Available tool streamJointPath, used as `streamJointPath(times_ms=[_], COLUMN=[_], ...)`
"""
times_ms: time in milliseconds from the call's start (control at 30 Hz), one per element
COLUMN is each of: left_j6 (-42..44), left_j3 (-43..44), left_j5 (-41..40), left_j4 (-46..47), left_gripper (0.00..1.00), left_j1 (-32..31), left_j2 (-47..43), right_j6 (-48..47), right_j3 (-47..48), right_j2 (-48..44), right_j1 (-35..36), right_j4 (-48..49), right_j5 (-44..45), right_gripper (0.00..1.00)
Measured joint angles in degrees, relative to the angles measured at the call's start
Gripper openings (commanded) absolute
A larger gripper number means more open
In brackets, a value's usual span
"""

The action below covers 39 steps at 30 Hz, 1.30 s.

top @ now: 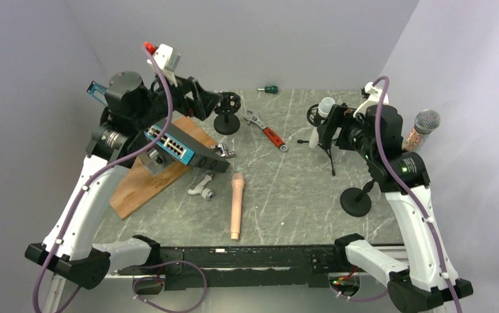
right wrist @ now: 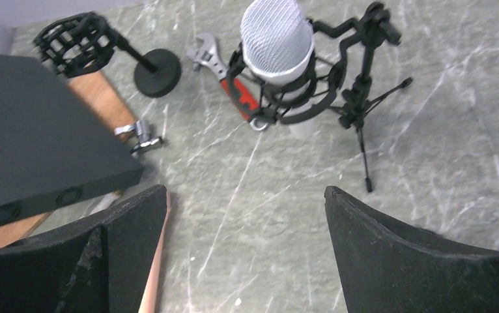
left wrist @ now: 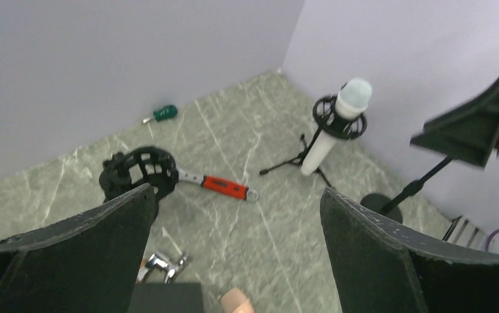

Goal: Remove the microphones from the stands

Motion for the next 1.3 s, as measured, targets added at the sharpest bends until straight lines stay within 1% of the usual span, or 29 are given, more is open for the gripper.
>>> streamJointPath(times_ms=[167,267,400,567,633,867,967,1067,1100,1167,1233,1300], left_j6=[1.51,2.16,4.11,6.69,7.28,7.72,8.02,8.44,8.48,8.68,8.74,8.81], left_j3=[-11.28,-15.39,-17.94,-20.06,-20.94,-22.56,-22.77,-22.77,-22.77,-22.77,-22.77,-22.77], left_j5=[0.76,2.12,2.38,-0.09,-1.05,-3.45,-3.98,-4.28,-4.35,-4.44,-4.57,-4.81], left_j4=[3.19,5.09,6.75,8.13,8.92,10.05,10.08,10.23,10.23,10.23,10.23,10.23], left_gripper=[0.99,1.00,0.99,1.00,0.99,0.99,0.99,0.99,0.99,0.99,0.99,0.99], left_j1=[0.00,0.00,-0.66,-3.41,-4.22,-5.14,-5.49,-5.66,-5.70,-5.77,-5.84,-5.90], left_j2=[-5.68,-8.11,-10.82,-14.19,-15.21,-15.47,-15.45,-15.45,-15.45,-15.45,-15.45,-15.45], right_j6=[-4.02,-6.08,-8.31,-9.97,-10.19,-10.38,-10.38,-10.43,-10.43,-10.43,-10.40,-10.45], right_j3=[1.38,1.42,1.62,2.05,2.27,2.16,2.05,2.03,2.03,2.03,1.90,1.38], right_j2=[4.81,7.45,10.84,14.45,15.91,18.47,18.56,18.56,18.60,18.71,18.93,18.99], right_j1=[0.00,0.00,0.00,0.00,0.00,0.00,0.00,0.00,0.00,0.00,0.00,0.00], right_j4=[2.62,4.81,7.34,10.32,11.69,15.30,16.61,17.31,17.51,17.77,18.16,18.47], right_j5=[4.92,7.61,10.03,11.15,11.61,11.93,11.96,11.96,11.96,11.96,12.02,12.11], right_gripper=[0.89,0.85,0.81,0.77,0.74,0.62,0.58,0.58,0.60,0.67,0.70,0.70])
